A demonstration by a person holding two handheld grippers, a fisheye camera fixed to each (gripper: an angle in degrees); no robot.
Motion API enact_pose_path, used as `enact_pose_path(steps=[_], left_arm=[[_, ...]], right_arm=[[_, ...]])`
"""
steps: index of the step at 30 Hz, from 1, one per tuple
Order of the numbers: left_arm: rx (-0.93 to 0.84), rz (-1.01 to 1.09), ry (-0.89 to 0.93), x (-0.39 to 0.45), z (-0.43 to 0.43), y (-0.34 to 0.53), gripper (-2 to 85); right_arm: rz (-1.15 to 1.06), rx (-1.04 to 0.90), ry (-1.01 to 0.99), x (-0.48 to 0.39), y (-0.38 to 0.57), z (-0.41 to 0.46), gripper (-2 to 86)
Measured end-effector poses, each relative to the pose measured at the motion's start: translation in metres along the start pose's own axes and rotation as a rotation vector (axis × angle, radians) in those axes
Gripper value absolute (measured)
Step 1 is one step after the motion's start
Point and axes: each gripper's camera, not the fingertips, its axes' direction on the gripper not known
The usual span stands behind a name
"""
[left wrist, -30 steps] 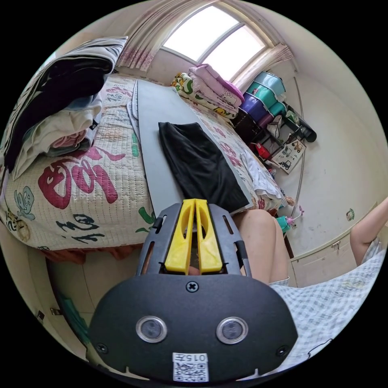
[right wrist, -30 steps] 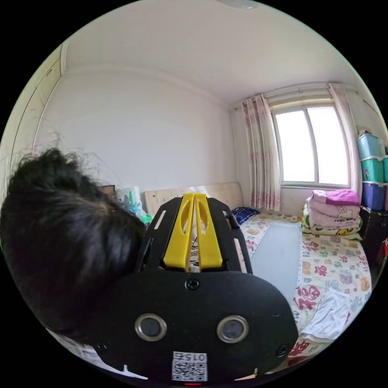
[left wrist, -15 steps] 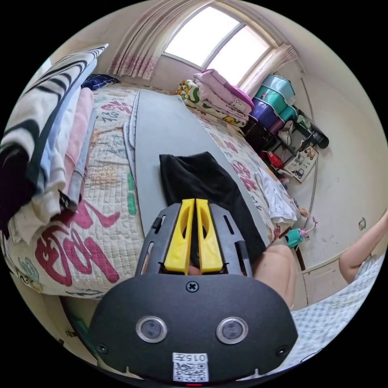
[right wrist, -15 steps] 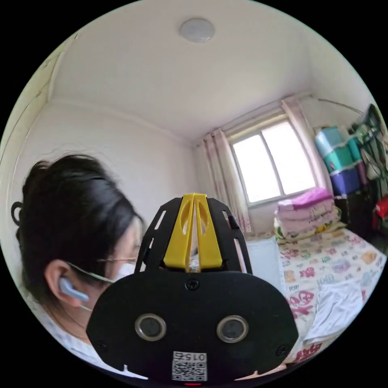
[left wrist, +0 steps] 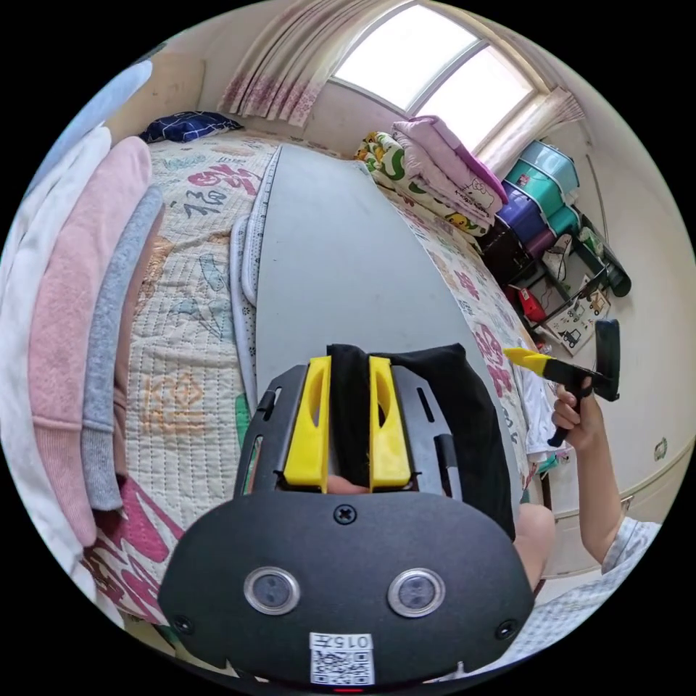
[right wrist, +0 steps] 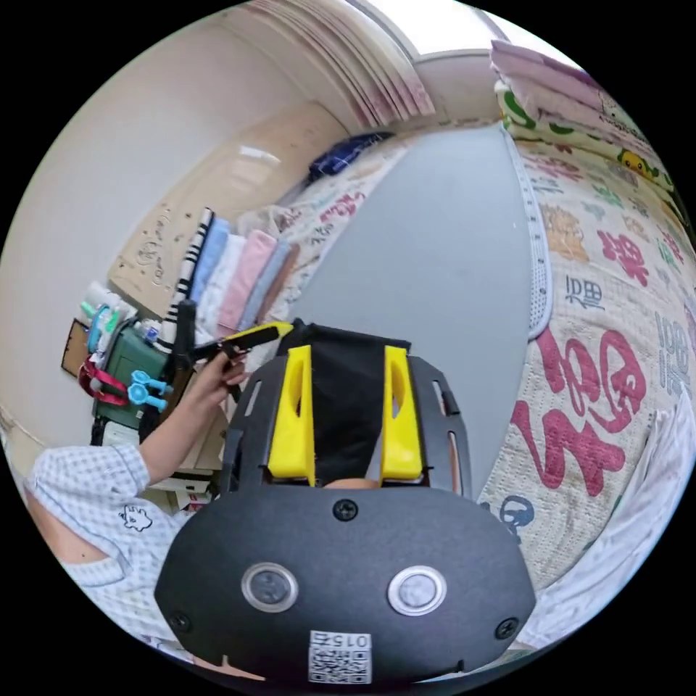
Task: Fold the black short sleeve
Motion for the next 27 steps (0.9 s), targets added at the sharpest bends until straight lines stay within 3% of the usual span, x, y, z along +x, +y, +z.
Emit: enact_pose_path(steps=[5, 13, 18, 22, 24, 27], left_arm=[[-0.055, 0.058, 0.012, 0.008, 0.022, -0.013, 6.9], [-0.04, 0.07, -0.006, 0.02, 0.023, -0.024, 3.1], [-0.043, 0.093, -0.128, 0.042, 0.034, -0.026, 3.8], [-0.04, 0.031, -0.197, 0.049, 0.018, -0.024, 10.4], [0.022, 0.061, -0.173, 0.059, -0.004, -0.01, 11.2], [0.045, 0.199, 0.049, 0.095, -0.032, 0.029, 9.8]], right_arm=[[0.13, -0.15, -0.014, 0.08, -0.039, 0.056, 12.4], [0.154, -0.093, 0.099, 0.159, -0.048, 0.038, 2.1], [0.189, -0.031, 0.164, 0.19, -0.047, 0.033, 2.0], [0.229, 0.013, 0.149, 0.219, -0.035, 0.004, 6.1], [0.246, 0.078, 0.133, 0.232, -0.019, -0.021, 7.3], [0.26, 0.126, 0.036, 0.257, 0.004, -0.05, 8.0]])
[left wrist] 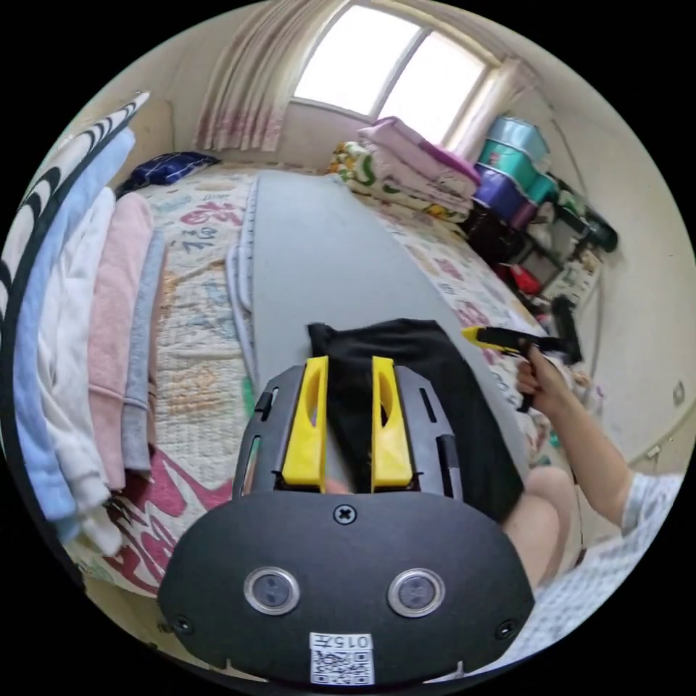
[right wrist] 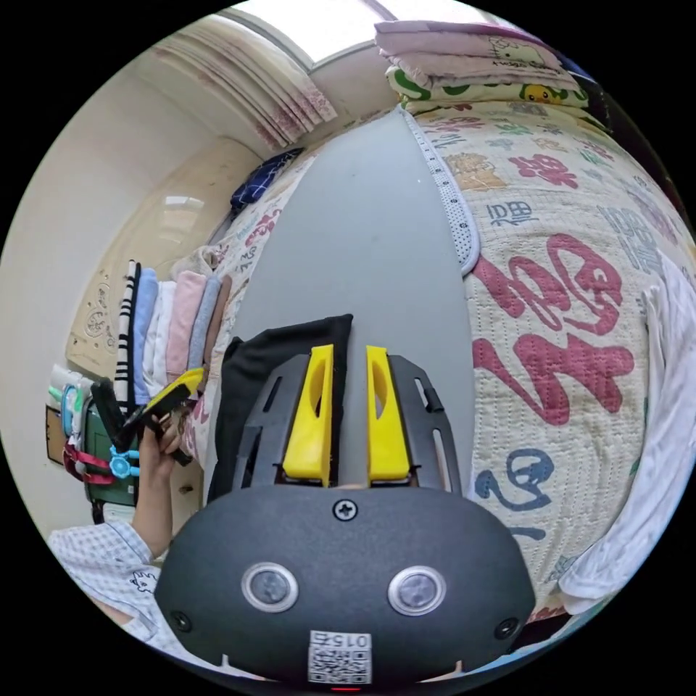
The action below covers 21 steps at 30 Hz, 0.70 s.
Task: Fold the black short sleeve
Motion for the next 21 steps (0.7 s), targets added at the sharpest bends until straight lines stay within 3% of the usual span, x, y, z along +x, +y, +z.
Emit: enact_pose_path(steps=[2, 5, 10, 15, 18, 21], left_arm=[[-0.044, 0.101, 0.183, 0.05, 0.0, 0.026, 10.3], [-0.095, 0.203, 0.318, 0.116, 0.019, 0.055, 11.9], [-0.24, 0.393, 0.343, 0.186, 0.06, 0.065, 12.7], [-0.34, 0.509, 0.242, 0.213, 0.083, 0.071, 12.6], [-0.377, 0.498, 0.154, 0.215, 0.092, 0.074, 8.2], [-0.388, 0.448, 0.184, 0.212, 0.095, 0.073, 2.1]], right_arm=[[0.018, -0.027, 0.001, 0.019, 0.002, -0.009, 9.3], [0.032, -0.057, -0.017, 0.031, -0.001, -0.012, 10.7], [0.017, -0.141, -0.01, 0.033, -0.017, -0.006, 12.9], [-0.017, -0.172, 0.042, 0.032, -0.025, -0.003, 13.0], [-0.006, -0.165, 0.046, 0.035, -0.028, -0.004, 11.6], [0.049, -0.163, 0.039, 0.04, -0.027, -0.005, 8.2]])
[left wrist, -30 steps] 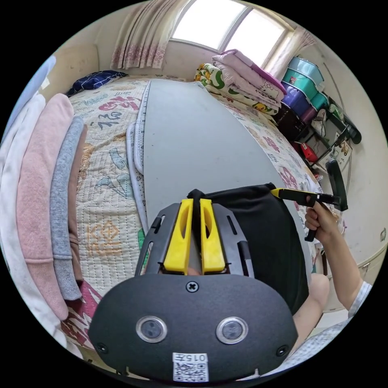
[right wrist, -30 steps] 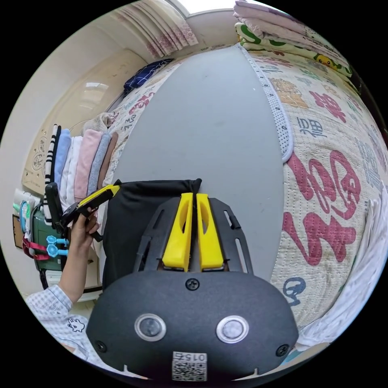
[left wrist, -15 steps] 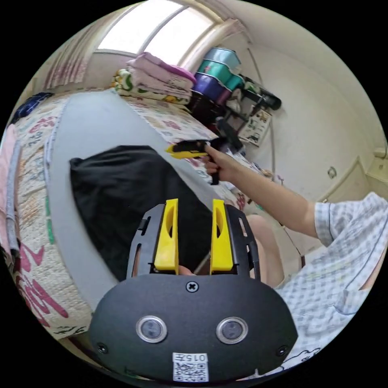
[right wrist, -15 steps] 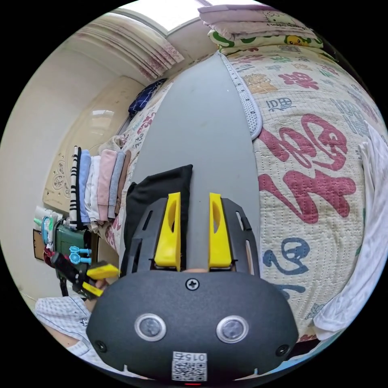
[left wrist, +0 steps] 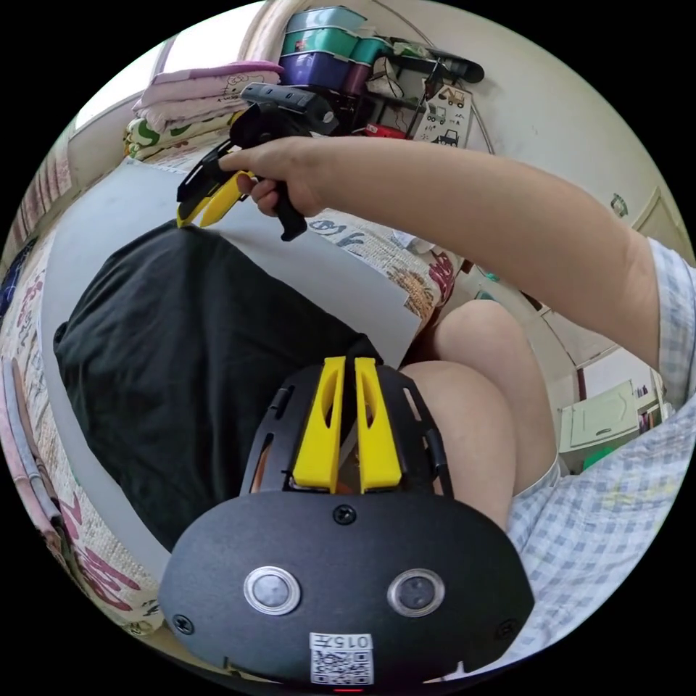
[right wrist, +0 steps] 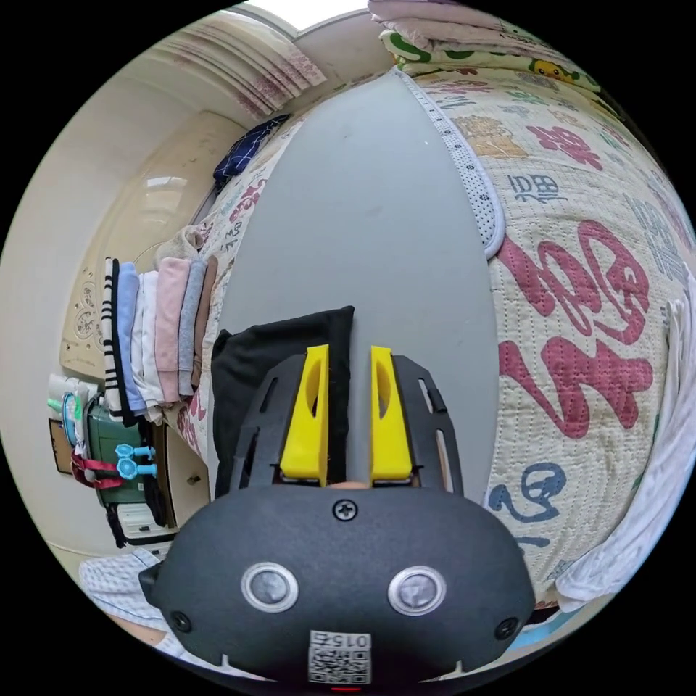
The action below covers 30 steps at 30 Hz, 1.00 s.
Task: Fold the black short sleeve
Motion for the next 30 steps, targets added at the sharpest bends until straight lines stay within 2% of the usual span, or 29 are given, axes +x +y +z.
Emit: enact_pose_path(steps=[2, 8, 15, 18, 24, 26, 30], left_arm=[[0.004, -0.004, 0.02, -0.001, 0.0, 0.002, 0.7], [-0.014, 0.036, 0.086, 0.004, 0.002, 0.003, -0.2], [0.012, -0.032, 0.071, 0.001, 0.001, 0.018, 1.5], [0.063, -0.041, 0.07, 0.003, -0.016, 0.033, 4.8], [0.171, -0.153, 0.054, -0.026, -0.071, 0.101, 5.8], [0.212, -0.249, 0.027, -0.044, -0.092, 0.136, 5.7], [0.25, -0.378, -0.009, -0.064, -0.118, 0.184, 5.5]], right_arm=[[-0.003, 0.002, -0.037, 0.001, 0.005, 0.002, 5.2], [-0.013, 0.015, 0.045, -0.014, 0.02, 0.0, 1.7], [-0.058, -0.007, 0.191, -0.049, 0.041, -0.005, 3.1], [-0.096, 0.038, 0.181, -0.06, 0.073, -0.028, 6.0], [-0.274, 0.26, 0.11, -0.095, 0.207, -0.111, 5.4], [-0.32, 0.354, 0.158, -0.113, 0.27, -0.138, 4.9], [-0.35, 0.407, 0.264, -0.14, 0.35, -0.161, 4.5]])
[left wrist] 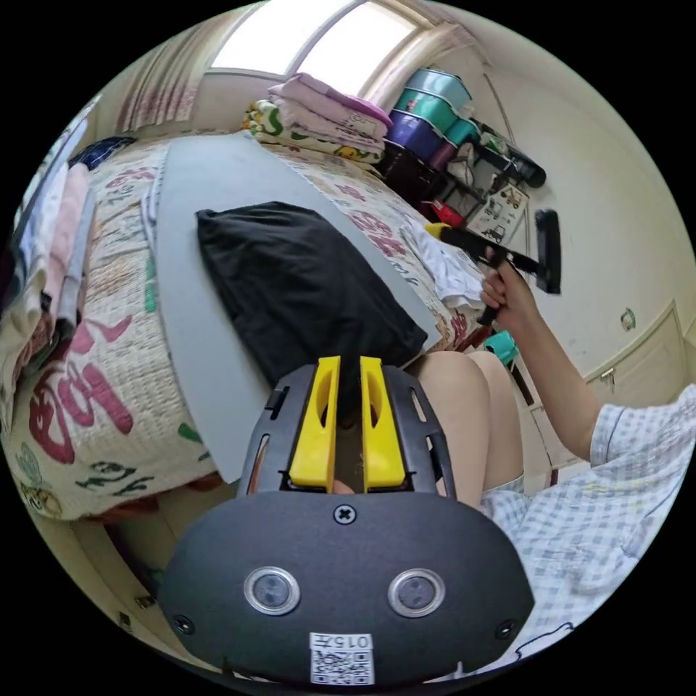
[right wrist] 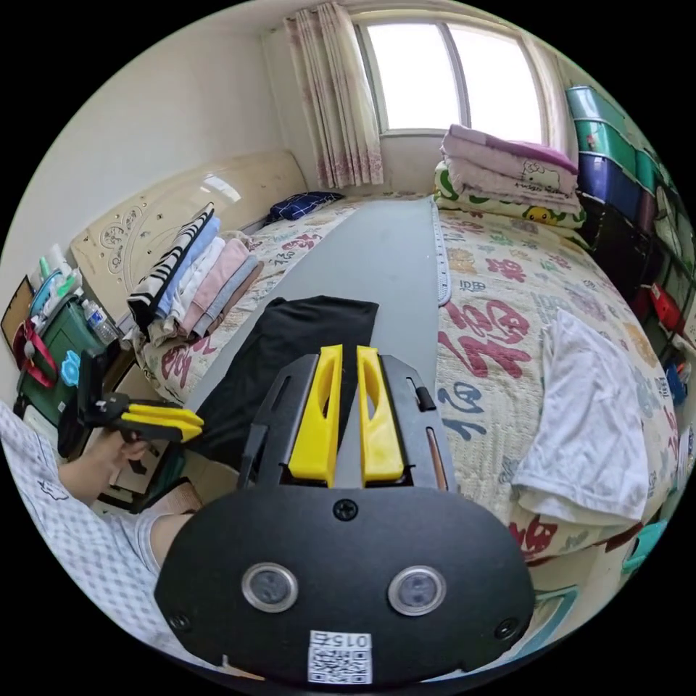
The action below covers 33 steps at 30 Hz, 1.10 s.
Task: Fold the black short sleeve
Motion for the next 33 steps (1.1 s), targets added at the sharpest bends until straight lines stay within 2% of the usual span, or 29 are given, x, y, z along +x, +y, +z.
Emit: enact_pose_path(steps=[5, 14, 24, 29, 33], left_arm=[[0.079, -0.092, 0.001, -0.02, -0.04, 0.034, 4.4], [0.107, -0.099, -0.01, -0.024, -0.062, 0.056, 1.3], [0.137, -0.114, -0.018, -0.035, -0.071, 0.061, 0.7], [0.162, -0.048, -0.074, -0.049, -0.073, 0.021, 2.8], [0.205, -0.073, -0.081, -0.074, -0.071, -0.018, 4.9]], right_arm=[[0.034, -0.025, 0.007, -0.023, 0.056, -0.06, 3.8], [0.093, -0.019, -0.008, -0.037, 0.091, -0.122, 2.7], [0.122, -0.02, -0.066, -0.05, 0.078, -0.137, 2.3], [0.148, -0.016, -0.095, -0.05, 0.049, -0.135, 3.2], [0.233, -0.03, -0.107, -0.036, 0.022, -0.125, 5.0]])
